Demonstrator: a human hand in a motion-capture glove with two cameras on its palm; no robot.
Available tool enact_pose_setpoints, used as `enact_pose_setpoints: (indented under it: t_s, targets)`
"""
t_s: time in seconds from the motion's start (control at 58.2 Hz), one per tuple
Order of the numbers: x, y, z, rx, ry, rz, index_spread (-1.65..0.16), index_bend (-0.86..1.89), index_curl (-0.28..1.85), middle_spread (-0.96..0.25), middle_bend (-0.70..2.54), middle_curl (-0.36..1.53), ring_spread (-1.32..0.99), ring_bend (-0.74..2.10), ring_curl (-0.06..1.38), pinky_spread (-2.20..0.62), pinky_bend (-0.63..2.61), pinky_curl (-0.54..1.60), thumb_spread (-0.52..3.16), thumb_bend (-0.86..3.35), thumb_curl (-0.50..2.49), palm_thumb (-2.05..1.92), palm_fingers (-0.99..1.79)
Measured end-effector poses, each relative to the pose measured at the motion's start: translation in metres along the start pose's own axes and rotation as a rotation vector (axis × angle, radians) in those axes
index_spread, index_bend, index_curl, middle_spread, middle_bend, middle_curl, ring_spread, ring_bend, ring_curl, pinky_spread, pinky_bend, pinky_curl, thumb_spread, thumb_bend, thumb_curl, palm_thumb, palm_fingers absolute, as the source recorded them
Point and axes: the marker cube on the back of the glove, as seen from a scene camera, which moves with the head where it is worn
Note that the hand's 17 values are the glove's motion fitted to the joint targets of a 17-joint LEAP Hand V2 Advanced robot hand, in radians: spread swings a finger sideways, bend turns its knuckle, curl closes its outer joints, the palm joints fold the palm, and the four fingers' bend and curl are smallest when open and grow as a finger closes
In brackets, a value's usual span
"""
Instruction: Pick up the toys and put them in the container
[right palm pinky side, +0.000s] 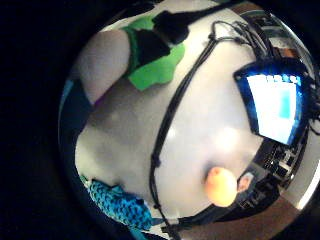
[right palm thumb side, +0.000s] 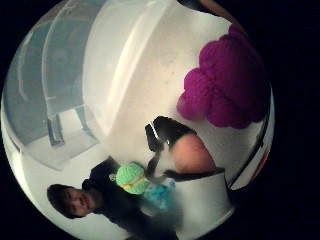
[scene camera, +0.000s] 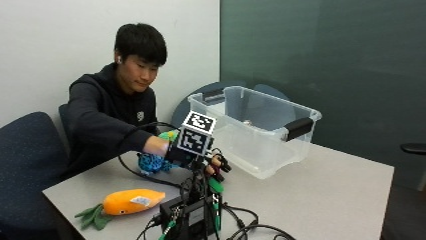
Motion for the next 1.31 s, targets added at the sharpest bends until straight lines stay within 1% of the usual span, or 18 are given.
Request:
enact_pose_setpoints:
  t_s: [0.069, 0.12, 0.189, 0.223, 0.241, 0.309, 0.395, 0.413, 0.464, 0.55, 0.636, 0.722, 0.808, 0.945, 1.066, 1.152, 1.203, 1.306]
  targets:
    - [-0.001, -0.002, 0.004, 0.043, -0.022, -0.01, -0.2, 0.21, 0.07, -0.03, 0.08, 0.01, 0.01, 0.15, 0.0, 0.04, 0.81, 0.2, 0.64, 0.09, 0.06, 0.13, 0.09]
    - [-0.001, -0.004, 0.007, 0.072, -0.033, -0.019, -0.23, 0.22, 0.09, -0.03, 0.1, 0.01, 0.0, 0.28, 0.03, 0.02, 0.87, 0.23, 0.79, 0.1, 0.08, 0.15, 0.25]
    - [-0.003, -0.007, 0.012, 0.104, -0.038, -0.022, -0.25, 0.25, 0.12, -0.03, 0.17, 0.03, -0.04, 0.48, 0.09, -0.04, 0.83, 0.24, 0.96, 0.14, 0.12, 0.23, 0.46]
    - [-0.004, -0.009, 0.012, 0.12, -0.049, -0.022, -0.25, 0.26, 0.14, -0.03, 0.19, 0.04, -0.07, 0.54, 0.1, -0.07, 0.8, 0.23, 1.02, 0.15, 0.14, 0.25, 0.5]
    - [-0.005, -0.009, 0.012, 0.128, -0.054, -0.022, -0.24, 0.27, 0.15, -0.04, 0.22, 0.05, -0.09, 0.61, 0.13, -0.12, 0.77, 0.23, 1.05, 0.16, 0.15, 0.26, 0.59]
    - [-0.01, -0.011, 0.013, 0.186, -0.063, -0.022, -0.23, 0.28, 0.17, -0.07, 0.29, 0.08, -0.15, 0.72, 0.17, -0.2, 0.73, 0.24, 1.16, 0.2, 0.19, 0.33, 0.74]
    - [-0.009, -0.013, 0.011, 0.234, -0.067, 0.002, -0.21, 0.24, 0.18, -0.11, 0.4, 0.12, -0.21, 0.83, 0.21, -0.28, 0.77, 0.27, 1.24, 0.26, 0.24, 0.44, 0.92]
    - [-0.008, -0.012, 0.009, 0.237, -0.067, 0.007, -0.21, 0.25, 0.18, -0.12, 0.41, 0.13, -0.23, 0.88, 0.23, -0.29, 0.84, 0.3, 1.23, 0.29, 0.27, 0.49, 1.03]
    - [-0.008, -0.009, 0.004, 0.253, -0.048, 0.025, -0.21, 0.28, 0.2, -0.13, 0.44, 0.14, -0.26, 0.91, 0.25, -0.32, 0.89, 0.33, 1.21, 0.3, 0.3, 0.55, 1.08]
    - [-0.012, 0.005, -0.023, 0.346, -0.017, 0.054, -0.21, 0.41, 0.25, -0.14, 0.54, 0.17, -0.3, 0.98, 0.3, -0.37, 1.0, 0.4, 1.09, 0.29, 0.37, 0.59, 1.18]
    - [-0.03, 0.023, -0.065, 0.436, -0.068, 0.053, -0.21, 0.54, 0.31, -0.15, 0.66, 0.22, -0.33, 1.06, 0.34, -0.4, 1.07, 0.45, 0.98, 0.26, 0.42, 0.62, 1.18]
    - [-0.069, 0.045, -0.123, 0.525, -0.14, 0.027, -0.21, 0.66, 0.38, -0.15, 0.76, 0.26, -0.34, 1.13, 0.38, -0.43, 1.12, 0.5, 0.89, 0.23, 0.47, 0.63, 1.14]
    - [-0.09, 0.053, -0.18, 0.62, -0.112, 0.0, -0.2, 0.75, 0.43, -0.15, 0.85, 0.31, -0.34, 1.19, 0.42, -0.44, 1.17, 0.55, 0.82, 0.21, 0.52, 0.64, 1.09]
    - [-0.149, 0.05, -0.235, 0.67, -0.097, -0.123, -0.19, 0.84, 0.52, -0.15, 0.96, 0.37, -0.34, 1.26, 0.47, -0.45, 1.22, 0.61, 0.74, 0.17, 0.58, 0.64, 1.0]
    - [-0.196, 0.03, -0.253, 0.677, -0.112, -0.121, -0.19, 0.91, 0.59, -0.14, 1.03, 0.43, -0.33, 1.31, 0.51, -0.46, 1.25, 0.66, 0.69, 0.15, 0.63, 0.65, 0.93]
    - [-0.224, 0.011, -0.246, 0.651, -0.087, -0.098, -0.18, 0.96, 0.64, -0.14, 1.08, 0.46, -0.33, 1.34, 0.54, -0.46, 1.27, 0.69, 0.67, 0.12, 0.67, 0.65, 0.88]
    - [-0.232, 0.002, -0.236, 0.594, -0.063, -0.085, -0.18, 0.97, 0.67, -0.14, 1.1, 0.48, -0.32, 1.34, 0.55, -0.45, 1.27, 0.7, 0.67, 0.11, 0.68, 0.64, 0.81]
    - [-0.241, -0.007, -0.208, 0.397, -0.021, -0.113, -0.18, 0.94, 0.71, -0.14, 1.11, 0.52, -0.3, 1.34, 0.56, -0.4, 1.14, 0.67, 0.75, 0.06, 0.69, 0.6, 0.51]
